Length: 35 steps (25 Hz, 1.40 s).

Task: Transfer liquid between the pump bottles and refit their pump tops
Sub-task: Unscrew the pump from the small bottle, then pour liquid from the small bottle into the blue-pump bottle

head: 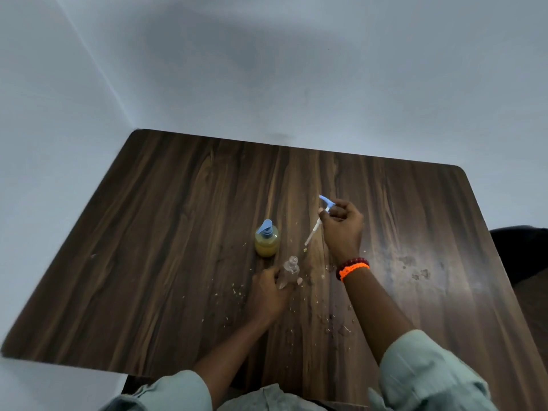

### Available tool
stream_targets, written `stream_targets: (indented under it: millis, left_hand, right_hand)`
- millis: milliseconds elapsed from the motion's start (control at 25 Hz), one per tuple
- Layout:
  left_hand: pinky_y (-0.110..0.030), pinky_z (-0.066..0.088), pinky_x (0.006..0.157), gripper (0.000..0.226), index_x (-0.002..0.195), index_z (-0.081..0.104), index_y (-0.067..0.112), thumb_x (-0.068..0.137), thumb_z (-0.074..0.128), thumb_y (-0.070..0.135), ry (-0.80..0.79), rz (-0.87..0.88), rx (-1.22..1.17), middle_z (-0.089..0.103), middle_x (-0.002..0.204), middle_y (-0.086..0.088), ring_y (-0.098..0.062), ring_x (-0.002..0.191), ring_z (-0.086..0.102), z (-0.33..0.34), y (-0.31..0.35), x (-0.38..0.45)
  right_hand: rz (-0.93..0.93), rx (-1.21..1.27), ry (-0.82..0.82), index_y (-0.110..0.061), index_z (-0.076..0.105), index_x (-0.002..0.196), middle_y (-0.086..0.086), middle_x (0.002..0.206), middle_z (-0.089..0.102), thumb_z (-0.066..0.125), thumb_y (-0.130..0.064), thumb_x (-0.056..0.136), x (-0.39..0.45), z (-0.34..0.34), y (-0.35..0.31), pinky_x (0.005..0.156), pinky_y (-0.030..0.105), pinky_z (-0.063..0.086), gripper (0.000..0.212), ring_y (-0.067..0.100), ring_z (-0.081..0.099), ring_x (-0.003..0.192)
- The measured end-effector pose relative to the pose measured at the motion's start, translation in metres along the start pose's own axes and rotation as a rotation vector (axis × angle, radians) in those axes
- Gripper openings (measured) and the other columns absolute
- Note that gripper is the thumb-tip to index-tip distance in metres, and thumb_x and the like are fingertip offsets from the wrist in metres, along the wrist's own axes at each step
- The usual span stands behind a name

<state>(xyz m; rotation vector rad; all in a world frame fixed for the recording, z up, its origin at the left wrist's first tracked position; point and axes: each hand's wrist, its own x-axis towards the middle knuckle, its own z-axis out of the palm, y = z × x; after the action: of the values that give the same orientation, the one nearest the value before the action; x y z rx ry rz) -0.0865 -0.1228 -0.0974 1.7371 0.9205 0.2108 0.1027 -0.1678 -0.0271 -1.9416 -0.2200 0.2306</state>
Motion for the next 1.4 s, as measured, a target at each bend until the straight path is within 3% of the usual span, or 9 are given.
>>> stream_targets:
  millis: [80,200,400,520,720,880,1080,1280,1400]
  left_hand:
    - [-0.044,0.064,0.087,0.046,0.116,0.076,0.029,0.081,0.077,0.06,-0.003,-0.032,0.008,0.08,0.103,0.014,-0.002,0.095,0.075,-0.002,-0.006,-0.005]
    - [-0.044,0.064,0.089,0.06,0.119,0.076,0.029,0.074,0.073,0.069,0.011,-0.062,-0.012,0.08,0.107,0.013,-0.003,0.098,0.075,-0.008,-0.017,-0.009]
    - [-0.045,0.064,0.088,0.062,0.115,0.076,0.027,0.072,0.075,0.072,0.05,-0.115,-0.024,0.081,0.104,0.011,-0.004,0.096,0.075,-0.017,-0.035,-0.008]
    - [-0.045,0.065,0.089,0.055,0.115,0.077,0.025,0.075,0.081,0.062,0.064,-0.119,-0.045,0.081,0.103,0.01,-0.004,0.095,0.076,-0.022,-0.038,-0.006]
    - [-0.046,0.064,0.088,0.036,0.107,0.074,0.038,0.076,0.081,0.056,0.105,-0.107,-0.052,0.08,0.098,0.013,-0.003,0.093,0.076,-0.029,-0.037,-0.004]
    - [-0.048,0.063,0.091,0.039,0.11,0.072,0.04,0.079,0.08,0.061,0.121,-0.111,-0.048,0.079,0.102,0.016,-0.004,0.098,0.075,-0.036,-0.043,-0.004]
    - [-0.048,0.065,0.088,0.05,0.106,0.075,0.036,0.073,0.075,0.074,0.162,-0.152,-0.067,0.081,0.099,0.015,-0.005,0.095,0.077,-0.05,-0.051,-0.004]
    - [-0.049,0.063,0.094,0.032,0.112,0.077,0.021,0.086,0.087,0.036,0.234,-0.187,-0.113,0.081,0.104,0.006,-0.013,0.099,0.077,-0.064,-0.049,-0.005]
    - [-0.047,0.063,0.094,0.028,0.112,0.076,0.019,0.088,0.086,0.028,0.232,-0.156,-0.108,0.081,0.104,0.005,-0.012,0.098,0.077,-0.068,-0.048,-0.006]
  right_hand:
    - [0.005,-0.198,-0.082,-0.015,0.07,0.086,-0.018,0.059,0.056,0.072,-0.006,0.082,-0.001,0.011,0.022,0.067,0.032,0.054,0.01,0.008,0.059,0.059]
    - [0.056,-0.316,-0.276,0.0,0.067,0.11,-0.018,0.074,0.06,0.064,0.005,0.088,-0.012,0.022,0.051,0.078,0.025,0.048,0.023,0.01,0.061,0.079]
    - [0.11,-0.454,-0.312,-0.001,0.066,0.113,0.019,0.109,0.074,0.064,0.0,0.086,-0.017,0.037,0.076,0.083,0.031,0.047,0.027,0.038,0.067,0.107]
    - [-0.05,-0.538,-0.323,-0.011,0.055,0.139,0.015,0.127,0.067,0.072,-0.011,0.08,-0.019,0.042,0.075,0.096,0.044,0.052,0.061,0.037,0.061,0.119]
    - [-0.368,-0.47,-0.747,-0.02,0.016,0.164,0.007,0.165,0.034,0.085,-0.025,0.07,-0.019,0.061,0.052,0.123,0.044,0.031,0.117,0.026,0.033,0.151]
    - [-0.325,-0.383,-0.825,-0.02,0.031,0.159,0.005,0.155,0.05,0.083,-0.013,0.076,-0.02,0.08,0.052,0.119,0.042,0.042,0.098,0.024,0.051,0.14]
    - [-0.32,-0.389,-0.772,-0.021,0.051,0.143,0.004,0.139,0.056,0.091,-0.039,0.073,-0.017,0.082,0.061,0.107,0.031,0.044,0.083,0.019,0.054,0.125]
    - [-0.28,-0.291,-0.821,-0.013,0.051,0.137,0.002,0.127,0.064,0.093,-0.024,0.073,-0.02,0.088,0.062,0.093,0.012,0.049,0.077,0.003,0.063,0.105]
    - [-0.25,-0.243,-0.728,-0.021,0.063,0.115,-0.009,0.104,0.072,0.091,-0.022,0.074,-0.03,0.08,0.059,0.084,0.023,0.057,0.049,-0.001,0.069,0.093]
